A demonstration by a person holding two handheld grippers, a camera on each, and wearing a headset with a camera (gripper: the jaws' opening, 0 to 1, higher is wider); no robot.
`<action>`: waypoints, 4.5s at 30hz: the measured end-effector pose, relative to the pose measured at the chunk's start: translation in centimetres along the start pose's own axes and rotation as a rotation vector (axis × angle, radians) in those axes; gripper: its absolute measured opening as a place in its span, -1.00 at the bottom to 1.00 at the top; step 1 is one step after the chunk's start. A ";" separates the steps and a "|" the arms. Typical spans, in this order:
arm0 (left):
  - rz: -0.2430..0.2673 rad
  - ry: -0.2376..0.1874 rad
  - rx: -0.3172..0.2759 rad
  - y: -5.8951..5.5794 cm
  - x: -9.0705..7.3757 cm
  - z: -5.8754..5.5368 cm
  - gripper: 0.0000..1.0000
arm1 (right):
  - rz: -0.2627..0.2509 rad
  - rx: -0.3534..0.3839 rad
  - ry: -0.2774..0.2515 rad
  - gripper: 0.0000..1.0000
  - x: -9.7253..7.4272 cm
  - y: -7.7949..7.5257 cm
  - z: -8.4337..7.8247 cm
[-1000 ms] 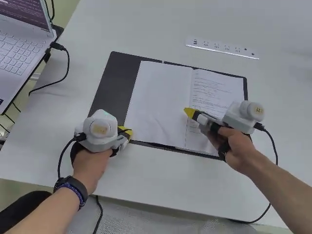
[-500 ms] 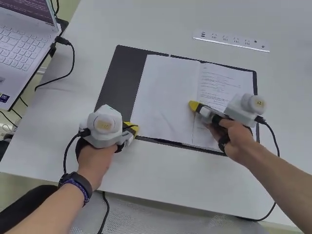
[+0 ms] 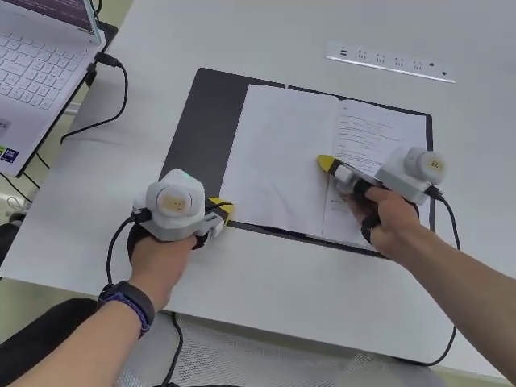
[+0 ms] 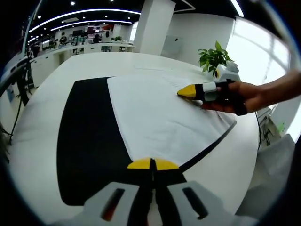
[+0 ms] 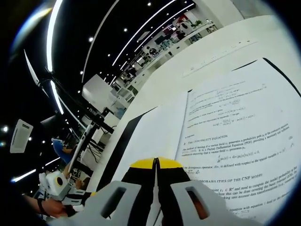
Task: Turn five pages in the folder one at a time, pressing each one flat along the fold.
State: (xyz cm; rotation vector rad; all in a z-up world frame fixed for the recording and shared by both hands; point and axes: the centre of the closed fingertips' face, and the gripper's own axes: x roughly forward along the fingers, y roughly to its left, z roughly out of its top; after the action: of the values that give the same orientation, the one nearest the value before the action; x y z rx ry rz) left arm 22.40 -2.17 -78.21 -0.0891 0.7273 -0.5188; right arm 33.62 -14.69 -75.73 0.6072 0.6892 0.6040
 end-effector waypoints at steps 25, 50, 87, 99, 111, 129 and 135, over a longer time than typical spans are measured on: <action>-0.014 0.002 0.011 0.6 0.5 -0.3 -1.00 | -0.050 0.157 -0.159 -1.00 2.4 -2.1 4.2; -0.013 0.001 0.001 0.7 0.6 -0.4 -1.00 | -0.096 0.149 -0.206 -1.00 5.7 -4.3 8.3; -0.024 -0.022 -0.004 0.3 0.3 -0.2 -1.00 | -0.056 0.067 -0.171 -1.00 4.9 -3.9 6.7; -0.036 -0.025 0.000 -0.1 0.0 0.0 -1.00 | -0.066 0.051 -0.169 -1.00 2.9 -2.8 4.3; -0.037 -0.027 -0.002 0.3 0.4 -0.2 -1.00 | -0.041 0.022 -0.133 -1.00 1.1 -2.1 2.5; -0.044 -0.039 -0.003 0.7 0.7 -0.5 -1.00 | -0.020 0.039 -0.113 -1.00 -2.4 -1.0 -1.6; -0.048 -0.039 -0.002 0.7 0.7 -0.5 -1.00 | -0.005 0.047 -0.100 -1.00 -3.4 -0.5 -3.0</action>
State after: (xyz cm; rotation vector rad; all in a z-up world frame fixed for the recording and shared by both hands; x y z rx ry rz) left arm 22.83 -1.84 -79.20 -0.1189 0.6886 -0.5605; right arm 29.48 -16.43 -76.54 0.6741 0.6123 0.5503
